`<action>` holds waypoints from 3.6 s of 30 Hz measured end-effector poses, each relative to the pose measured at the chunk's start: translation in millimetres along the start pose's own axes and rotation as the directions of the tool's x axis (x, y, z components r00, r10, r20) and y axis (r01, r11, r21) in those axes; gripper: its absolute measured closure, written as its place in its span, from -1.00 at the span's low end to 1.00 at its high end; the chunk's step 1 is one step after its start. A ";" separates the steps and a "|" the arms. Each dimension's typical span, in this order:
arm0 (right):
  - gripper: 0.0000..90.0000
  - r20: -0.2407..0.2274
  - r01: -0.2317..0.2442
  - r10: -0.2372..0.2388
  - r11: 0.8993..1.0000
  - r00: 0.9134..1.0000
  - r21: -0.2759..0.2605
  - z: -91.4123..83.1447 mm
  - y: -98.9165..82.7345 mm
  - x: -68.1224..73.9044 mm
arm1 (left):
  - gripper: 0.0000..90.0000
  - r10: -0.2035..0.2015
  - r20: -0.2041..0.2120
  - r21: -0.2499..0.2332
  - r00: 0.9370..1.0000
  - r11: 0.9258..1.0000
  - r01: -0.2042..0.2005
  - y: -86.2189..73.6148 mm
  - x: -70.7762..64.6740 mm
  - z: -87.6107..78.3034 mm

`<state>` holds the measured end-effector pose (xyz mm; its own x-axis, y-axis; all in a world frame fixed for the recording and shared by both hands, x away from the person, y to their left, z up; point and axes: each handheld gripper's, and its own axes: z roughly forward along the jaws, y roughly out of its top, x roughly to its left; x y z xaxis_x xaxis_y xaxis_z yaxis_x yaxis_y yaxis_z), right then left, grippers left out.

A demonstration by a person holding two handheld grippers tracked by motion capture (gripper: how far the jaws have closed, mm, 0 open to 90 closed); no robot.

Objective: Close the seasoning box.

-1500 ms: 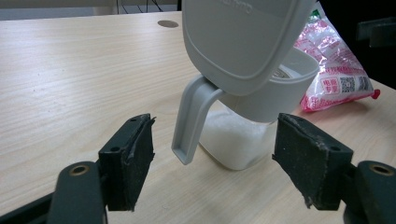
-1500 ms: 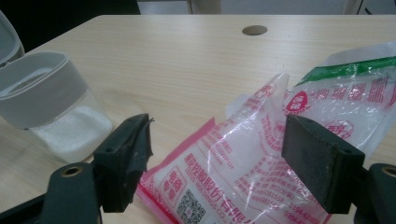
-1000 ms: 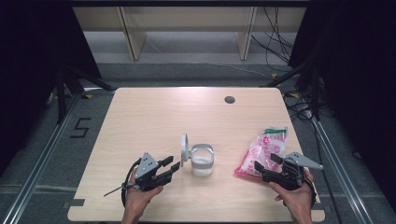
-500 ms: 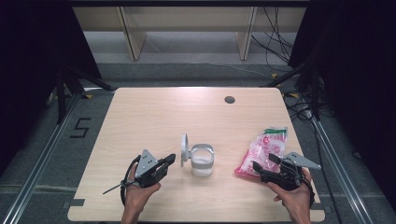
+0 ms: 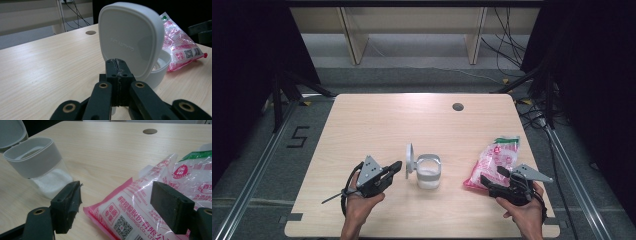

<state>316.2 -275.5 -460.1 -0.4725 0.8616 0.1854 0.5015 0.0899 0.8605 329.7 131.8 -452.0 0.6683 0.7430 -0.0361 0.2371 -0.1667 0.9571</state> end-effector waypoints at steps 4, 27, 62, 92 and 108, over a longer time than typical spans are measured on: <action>-0.43 0.005 0.036 -0.036 0.999 0.999 -0.006 -0.1 -0.2 -2.6 | 0.98 0.013 0.003 -0.001 1.000 1.000 -0.013 4.1 -1.6 0.8; -0.43 -0.011 0.043 -0.043 0.999 0.999 0.012 -0.3 -3.6 3.1 | 0.98 0.052 0.025 -0.016 0.998 0.999 -0.052 17.4 -11.3 7.9; -0.43 -0.024 0.011 -0.011 1.000 1.000 0.005 -2.1 -5.8 6.8 | 0.33 0.114 0.089 -0.013 0.989 0.993 -0.113 24.3 -28.7 18.6; -0.43 -0.032 0.039 -0.038 0.999 0.999 0.030 0.9 -8.0 8.9 | -0.40 0.019 0.032 0.004 0.999 1.000 -0.019 7.9 -12.7 4.3; -0.44 -0.066 0.048 -0.046 0.998 0.997 0.037 0.6 -9.0 14.8 | -0.43 -0.018 0.002 0.033 1.000 0.999 0.018 -14.9 -14.7 -4.5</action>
<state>305.0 -263.2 -465.4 -0.5414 0.8220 0.1767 0.5046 0.1496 0.8503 313.2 126.3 -464.4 0.6652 0.7447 -0.0541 0.2724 -0.1746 0.9462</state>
